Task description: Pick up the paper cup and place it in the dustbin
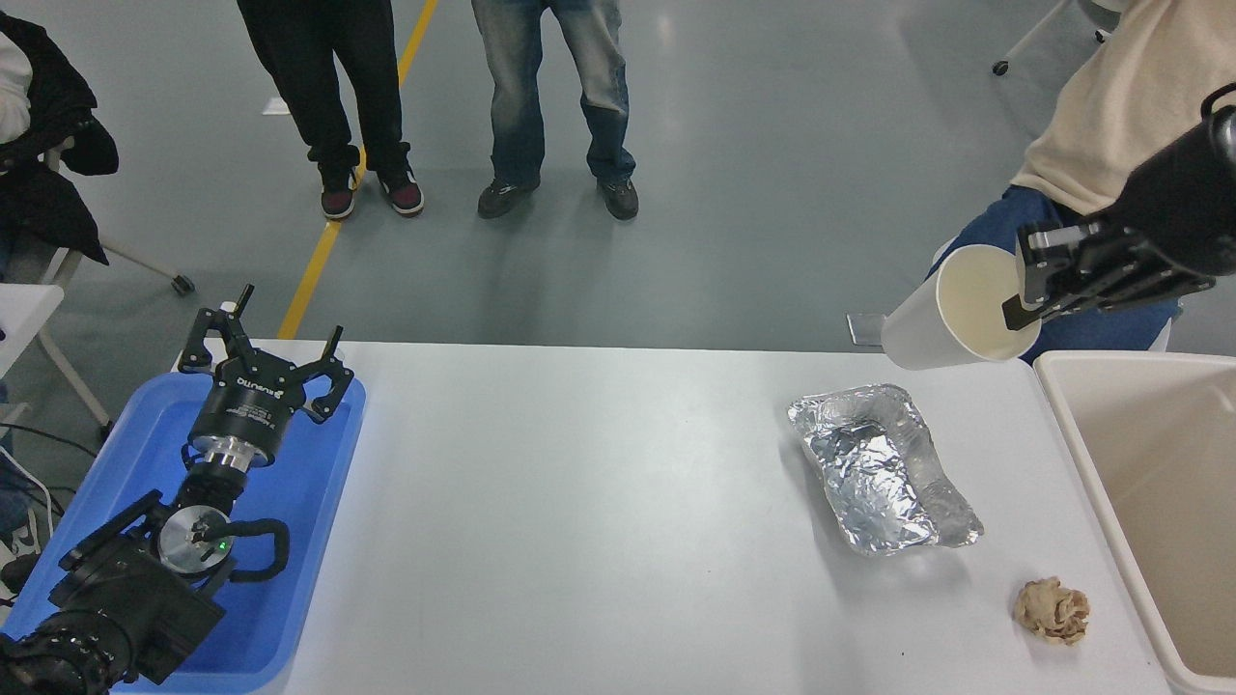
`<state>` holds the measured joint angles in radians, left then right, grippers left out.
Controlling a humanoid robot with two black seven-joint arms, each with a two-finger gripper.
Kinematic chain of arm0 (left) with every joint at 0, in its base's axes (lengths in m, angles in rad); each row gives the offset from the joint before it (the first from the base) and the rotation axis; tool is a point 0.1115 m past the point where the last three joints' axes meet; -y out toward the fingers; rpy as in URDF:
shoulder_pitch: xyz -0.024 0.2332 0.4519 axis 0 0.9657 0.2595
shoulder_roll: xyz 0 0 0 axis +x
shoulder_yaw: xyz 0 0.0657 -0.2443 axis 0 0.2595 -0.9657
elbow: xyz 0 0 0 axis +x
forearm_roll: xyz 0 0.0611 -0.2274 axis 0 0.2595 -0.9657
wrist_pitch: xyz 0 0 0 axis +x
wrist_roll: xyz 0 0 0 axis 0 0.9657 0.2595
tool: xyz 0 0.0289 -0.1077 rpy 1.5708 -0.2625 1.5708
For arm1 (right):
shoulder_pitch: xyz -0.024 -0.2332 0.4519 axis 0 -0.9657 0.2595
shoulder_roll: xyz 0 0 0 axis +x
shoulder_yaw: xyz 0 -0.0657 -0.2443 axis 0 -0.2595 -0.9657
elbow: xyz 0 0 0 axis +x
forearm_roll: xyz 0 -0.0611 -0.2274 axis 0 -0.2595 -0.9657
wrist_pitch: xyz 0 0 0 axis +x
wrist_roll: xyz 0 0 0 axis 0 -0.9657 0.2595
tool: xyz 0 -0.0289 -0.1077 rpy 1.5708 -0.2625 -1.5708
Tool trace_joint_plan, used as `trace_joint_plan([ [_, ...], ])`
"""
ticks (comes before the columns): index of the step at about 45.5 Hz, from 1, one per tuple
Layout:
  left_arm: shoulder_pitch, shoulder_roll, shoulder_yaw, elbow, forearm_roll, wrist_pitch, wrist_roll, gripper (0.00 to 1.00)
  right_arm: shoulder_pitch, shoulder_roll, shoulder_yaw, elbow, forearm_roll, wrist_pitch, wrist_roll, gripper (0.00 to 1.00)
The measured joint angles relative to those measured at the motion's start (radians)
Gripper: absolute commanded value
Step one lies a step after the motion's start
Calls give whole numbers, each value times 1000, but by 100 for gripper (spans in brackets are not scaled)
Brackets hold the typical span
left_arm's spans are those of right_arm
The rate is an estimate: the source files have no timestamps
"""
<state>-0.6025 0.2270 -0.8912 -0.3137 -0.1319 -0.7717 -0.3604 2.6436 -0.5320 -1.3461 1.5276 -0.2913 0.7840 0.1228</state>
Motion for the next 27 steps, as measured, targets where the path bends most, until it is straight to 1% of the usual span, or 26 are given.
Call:
trace_joint_plan([
  [9, 0, 0, 0, 0, 0, 0, 0, 100, 23, 1, -17, 0, -2, 1, 0, 0],
  [17, 1, 0, 0, 0, 0, 0, 0, 100, 18, -12, -90, -13, -3, 1, 0, 0],
  [22, 1, 1, 0, 1, 0, 0, 0, 100, 13, -37, -153, -21, -9, 1, 0, 0],
  [27, 1, 2, 0, 1, 0, 0, -1, 100, 7, -89, -225, -45, -29, 1, 0, 0],
])
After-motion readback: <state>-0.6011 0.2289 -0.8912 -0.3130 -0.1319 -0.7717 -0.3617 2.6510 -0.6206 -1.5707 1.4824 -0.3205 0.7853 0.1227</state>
